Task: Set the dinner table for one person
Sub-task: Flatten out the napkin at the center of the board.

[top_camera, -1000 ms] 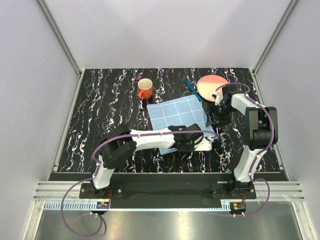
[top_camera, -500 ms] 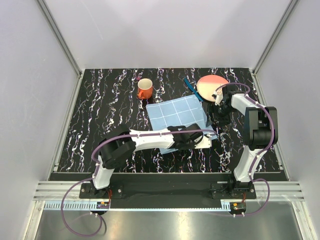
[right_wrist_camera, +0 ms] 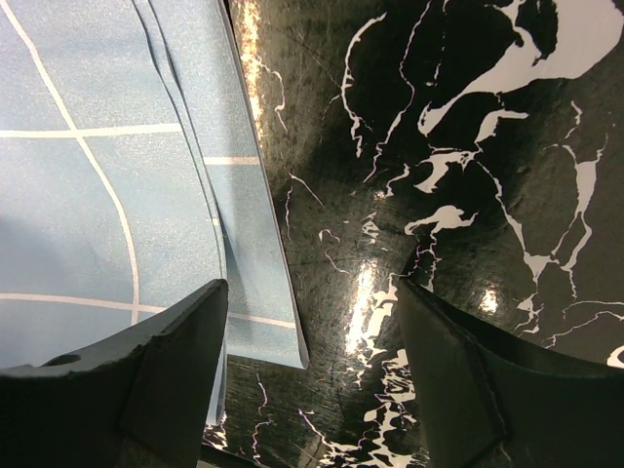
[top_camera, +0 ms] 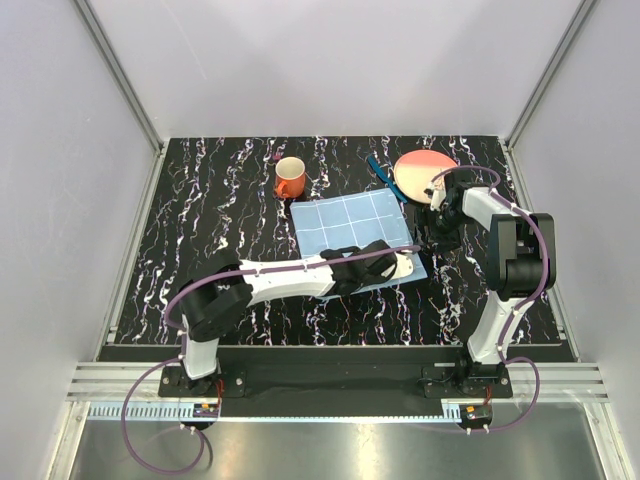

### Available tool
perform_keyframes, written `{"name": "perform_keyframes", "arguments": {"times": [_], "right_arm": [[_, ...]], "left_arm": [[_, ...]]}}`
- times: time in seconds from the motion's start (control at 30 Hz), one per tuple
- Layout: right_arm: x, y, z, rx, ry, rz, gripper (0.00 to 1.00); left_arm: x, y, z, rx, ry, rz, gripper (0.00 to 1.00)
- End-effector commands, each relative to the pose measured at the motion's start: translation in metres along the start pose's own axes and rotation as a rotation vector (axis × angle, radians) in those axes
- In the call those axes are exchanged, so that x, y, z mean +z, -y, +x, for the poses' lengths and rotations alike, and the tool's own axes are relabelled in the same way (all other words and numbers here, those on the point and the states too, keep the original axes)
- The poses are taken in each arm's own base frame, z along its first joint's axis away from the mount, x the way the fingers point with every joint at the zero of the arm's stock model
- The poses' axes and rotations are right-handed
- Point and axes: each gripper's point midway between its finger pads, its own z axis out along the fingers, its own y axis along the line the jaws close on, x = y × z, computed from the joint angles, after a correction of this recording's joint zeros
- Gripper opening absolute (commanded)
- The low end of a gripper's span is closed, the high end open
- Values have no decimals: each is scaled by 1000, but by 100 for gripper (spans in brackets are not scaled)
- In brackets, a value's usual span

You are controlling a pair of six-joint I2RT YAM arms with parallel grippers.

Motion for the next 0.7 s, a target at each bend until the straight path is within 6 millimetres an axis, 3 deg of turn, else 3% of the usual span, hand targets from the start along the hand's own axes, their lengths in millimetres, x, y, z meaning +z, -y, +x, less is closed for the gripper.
{"name": "perform_keyframes", "arguments": {"times": [0.0, 0.33, 0.43, 0.67], "right_arm": [[0, 3, -6, 5, 16, 23, 77], [4, 48, -5, -6, -12, 273, 85], [6, 53, -2, -26, -30, 316, 86], [6, 41, -4, -102, -32, 358, 87]], "left_arm": [[-14, -24, -15, -91, 61, -90, 0], [-14, -28, -12, -127, 71, -118, 0], [-15, -30, -11, -139, 73, -129, 0], [-15, -35, -11, -157, 80, -148, 0]]}}
